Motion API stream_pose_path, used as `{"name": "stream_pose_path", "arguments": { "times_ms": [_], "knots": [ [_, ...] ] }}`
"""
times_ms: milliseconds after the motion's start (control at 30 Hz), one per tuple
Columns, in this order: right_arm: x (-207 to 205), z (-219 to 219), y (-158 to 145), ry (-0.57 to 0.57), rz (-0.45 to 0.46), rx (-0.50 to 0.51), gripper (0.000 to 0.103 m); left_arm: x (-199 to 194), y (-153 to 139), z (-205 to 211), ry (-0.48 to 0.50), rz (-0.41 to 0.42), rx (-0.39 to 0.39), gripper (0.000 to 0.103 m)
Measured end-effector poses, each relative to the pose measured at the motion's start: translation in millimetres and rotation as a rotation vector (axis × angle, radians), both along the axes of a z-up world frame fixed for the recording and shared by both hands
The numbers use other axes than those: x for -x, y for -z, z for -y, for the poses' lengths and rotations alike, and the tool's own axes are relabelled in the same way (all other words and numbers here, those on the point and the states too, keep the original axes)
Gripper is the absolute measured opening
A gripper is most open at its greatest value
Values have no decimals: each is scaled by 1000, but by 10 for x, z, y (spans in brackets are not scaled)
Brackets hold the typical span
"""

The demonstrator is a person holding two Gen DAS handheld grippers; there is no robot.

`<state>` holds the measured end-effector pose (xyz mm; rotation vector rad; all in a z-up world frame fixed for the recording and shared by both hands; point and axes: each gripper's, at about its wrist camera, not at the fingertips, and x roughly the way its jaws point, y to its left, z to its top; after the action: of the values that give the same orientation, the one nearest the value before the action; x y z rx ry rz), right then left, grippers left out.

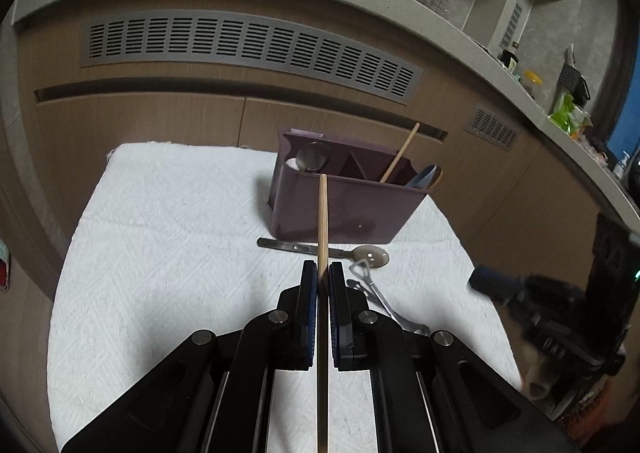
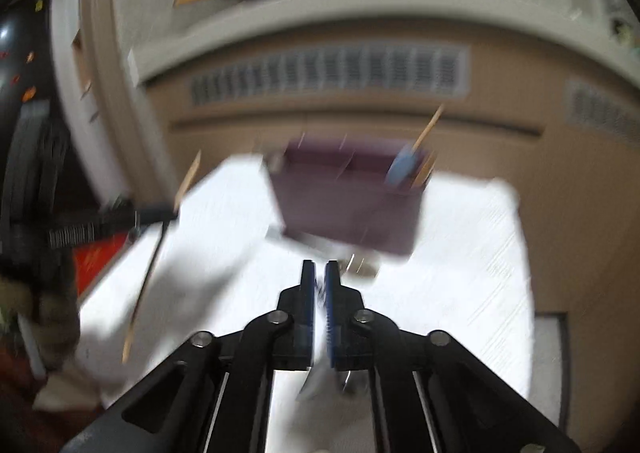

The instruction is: Organize utensils

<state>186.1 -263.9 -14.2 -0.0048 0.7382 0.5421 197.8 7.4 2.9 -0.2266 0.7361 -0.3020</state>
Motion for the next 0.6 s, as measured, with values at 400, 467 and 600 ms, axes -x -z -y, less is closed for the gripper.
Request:
{"name": "stream_pose_path", "arguments": {
  "times_ms": [400, 467, 600],
  "knots": [
    [352, -279, 846, -46, -55, 309, 29, 18, 370, -97, -24, -97, 34, 6],
    [358, -240, 929, -57, -70, 310, 30, 14, 410, -104, -27, -109, 39, 6],
    [293, -207, 929, -47, -77, 274, 34, -10, 483, -85, -27, -128, 52, 6]
  ]
}}
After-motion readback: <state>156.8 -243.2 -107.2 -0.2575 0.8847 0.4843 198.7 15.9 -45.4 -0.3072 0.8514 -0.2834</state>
